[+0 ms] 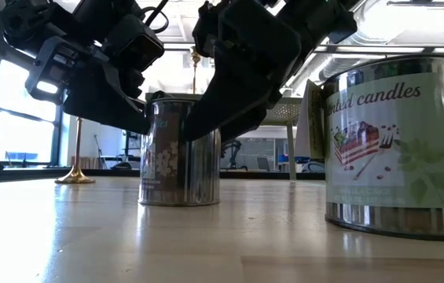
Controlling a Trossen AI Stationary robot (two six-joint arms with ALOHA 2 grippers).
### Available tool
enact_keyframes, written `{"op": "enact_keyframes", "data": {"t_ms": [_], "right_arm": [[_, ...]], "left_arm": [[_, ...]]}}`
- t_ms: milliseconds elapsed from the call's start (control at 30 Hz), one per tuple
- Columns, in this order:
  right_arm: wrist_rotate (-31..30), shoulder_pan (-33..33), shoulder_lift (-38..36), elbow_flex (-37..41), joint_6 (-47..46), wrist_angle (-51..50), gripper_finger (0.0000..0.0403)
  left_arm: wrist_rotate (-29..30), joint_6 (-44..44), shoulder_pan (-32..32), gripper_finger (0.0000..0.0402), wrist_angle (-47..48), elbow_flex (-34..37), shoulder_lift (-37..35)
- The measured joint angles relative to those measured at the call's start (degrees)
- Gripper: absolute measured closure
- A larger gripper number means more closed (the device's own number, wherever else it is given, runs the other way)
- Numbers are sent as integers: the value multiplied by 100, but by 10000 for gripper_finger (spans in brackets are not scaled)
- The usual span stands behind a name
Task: Pick & Place candle stick holders
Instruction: Put the top silver scented candle on the shelf
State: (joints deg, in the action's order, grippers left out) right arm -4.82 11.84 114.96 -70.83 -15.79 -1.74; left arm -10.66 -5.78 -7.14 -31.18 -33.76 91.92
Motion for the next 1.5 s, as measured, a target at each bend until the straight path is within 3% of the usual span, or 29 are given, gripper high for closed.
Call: {"op": "enact_keyframes", "data": {"t_ms": [933,1500], "right_arm": [[-91,0,7,-2,-84,11,90],[-102,-2,50,-4,-82,588,90]], "left_arm": [[-178,-142,3,96,59,0,-11],[-210,-171,0,96,933,0,-553]]}}
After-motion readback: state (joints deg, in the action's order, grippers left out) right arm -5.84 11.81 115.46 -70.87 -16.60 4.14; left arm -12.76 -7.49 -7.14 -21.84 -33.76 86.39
